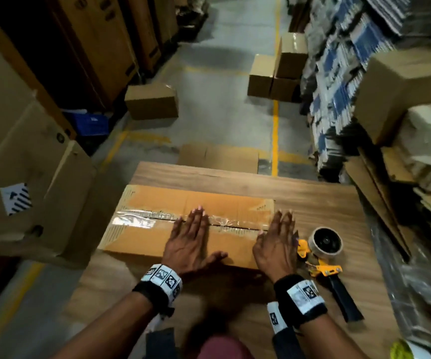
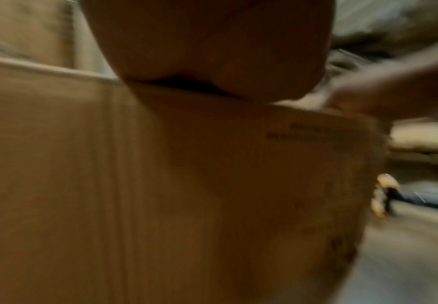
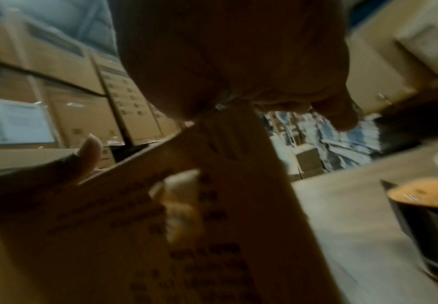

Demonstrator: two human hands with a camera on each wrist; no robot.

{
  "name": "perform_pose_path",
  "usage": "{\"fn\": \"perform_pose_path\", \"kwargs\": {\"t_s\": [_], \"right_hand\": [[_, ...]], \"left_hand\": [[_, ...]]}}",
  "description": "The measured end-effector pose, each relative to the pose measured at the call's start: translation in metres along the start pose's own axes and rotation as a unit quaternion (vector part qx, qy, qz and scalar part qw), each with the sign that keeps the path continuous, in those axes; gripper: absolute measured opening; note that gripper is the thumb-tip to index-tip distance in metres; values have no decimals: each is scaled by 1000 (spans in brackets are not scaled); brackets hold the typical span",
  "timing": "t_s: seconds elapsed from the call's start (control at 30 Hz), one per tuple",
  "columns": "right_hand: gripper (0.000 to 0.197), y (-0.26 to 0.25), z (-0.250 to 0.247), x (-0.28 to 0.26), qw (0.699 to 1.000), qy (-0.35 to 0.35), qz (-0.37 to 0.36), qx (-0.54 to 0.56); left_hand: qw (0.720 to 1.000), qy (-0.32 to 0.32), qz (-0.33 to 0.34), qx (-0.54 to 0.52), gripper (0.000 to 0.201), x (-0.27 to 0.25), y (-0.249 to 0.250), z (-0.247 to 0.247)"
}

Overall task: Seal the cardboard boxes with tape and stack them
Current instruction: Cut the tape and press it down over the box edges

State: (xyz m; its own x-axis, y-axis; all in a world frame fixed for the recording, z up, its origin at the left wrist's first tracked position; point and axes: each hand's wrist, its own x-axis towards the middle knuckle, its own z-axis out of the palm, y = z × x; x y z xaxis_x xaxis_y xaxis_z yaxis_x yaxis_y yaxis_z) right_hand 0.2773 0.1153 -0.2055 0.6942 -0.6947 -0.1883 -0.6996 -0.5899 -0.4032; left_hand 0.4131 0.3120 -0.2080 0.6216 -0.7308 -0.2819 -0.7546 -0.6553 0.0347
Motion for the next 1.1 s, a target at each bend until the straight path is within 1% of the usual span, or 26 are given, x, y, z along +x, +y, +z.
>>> {"fn": "perform_pose_path", "kwargs": {"t_s": [0.07, 0.13, 0.17, 0.2, 0.27, 0.3, 0.33, 0.37, 0.43, 0.47, 0.5, 0.53, 0.6, 0.67, 0.73, 0.77, 0.83, 0.87, 0.9, 0.93, 0.97, 1.0, 1.03, 1.07, 1.1], "right_hand": [[84, -23, -3, -7, 996, -9, -76, -49], [77, -49, -1, -12, 986, -35, -148, -68], [78, -60, 3, -14, 982, -50, -170, -73], [84, -67, 9, -14, 978, -64, -178, -82], [88, -79, 23, -15, 975, -77, -179, -108], [89, -83, 30, -16, 973, -82, -175, -129], [93, -89, 35, -18, 969, -88, -166, -159], [96, -94, 39, -19, 964, -98, -154, -192], [96, -101, 42, -21, 954, -110, -136, -242], [95, -104, 41, -21, 951, -116, -129, -255], [95, -106, 40, -21, 949, -123, -121, -265], [96, -108, 39, -21, 946, -134, -112, -275], [98, -116, 39, -21, 940, -155, -98, -286], [100, -123, 39, -21, 935, -165, -90, -301], [104, -129, 34, -22, 934, -171, -88, -302], [108, -138, 33, -24, 932, -175, -101, -300], [113, -160, 34, -31, 933, -183, -136, -279], [111, -175, 37, -36, 932, -180, -170, -264], [106, -191, 46, -39, 927, -178, -212, -253], [99, -210, 57, -41, 919, -179, -251, -245], [93, -228, 68, -42, 912, -181, -283, -235], [91, -246, 79, -41, 906, -182, -305, -230], [91, -261, 89, -40, 900, -185, -319, -233], [92, -272, 100, -39, 892, -190, -328, -247], [94, -279, 109, -41, 883, -195, -332, -268]], "left_hand": [[1000, -15, 16, -7, 121, 0, -5, 0], [999, -19, 28, -28, 122, 5, -5, -3], [999, -22, 39, -27, 121, 8, -7, -6], [998, -24, 56, -24, 119, 10, -12, -6], [995, -18, 94, -28, 112, 8, -28, -3], [994, -9, 105, -31, 111, 4, -39, -2], [994, -2, 100, -34, 115, -3, -52, -1], [996, 0, 78, -42, 122, -9, -67, -2], [998, -4, 5, -67, 131, -22, -101, -1], [997, 0, -26, -77, 132, -30, -120, -1], [996, 4, -41, -78, 130, -35, -138, 0], [996, 10, -39, -75, 127, -40, -153, 3], [997, 31, -4, -70, 123, -47, -173, 11], [995, 47, 20, -83, 121, -47, -179, 22], [993, 52, 29, -99, 122, -45, -175, 24], [991, 59, 29, -114, 123, -47, -177, 25], [984, 80, 42, -151, 121, -50, -179, 11], [972, 91, 40, -211, 115, -49, -181, 4], [939, 118, 12, -323, 101, -49, -188, 0], [881, 154, -44, -445, 83, -46, -198, -2], [811, 198, -105, -541, 66, -44, -209, -1], [747, 238, -158, -601, 52, -41, -221, 4], [707, 265, -198, -625, 44, -42, -234, 6], [685, 270, -226, -638, 39, -43, -244, 10], [668, 259, -240, -655, 37, -45, -254, 15]]}}
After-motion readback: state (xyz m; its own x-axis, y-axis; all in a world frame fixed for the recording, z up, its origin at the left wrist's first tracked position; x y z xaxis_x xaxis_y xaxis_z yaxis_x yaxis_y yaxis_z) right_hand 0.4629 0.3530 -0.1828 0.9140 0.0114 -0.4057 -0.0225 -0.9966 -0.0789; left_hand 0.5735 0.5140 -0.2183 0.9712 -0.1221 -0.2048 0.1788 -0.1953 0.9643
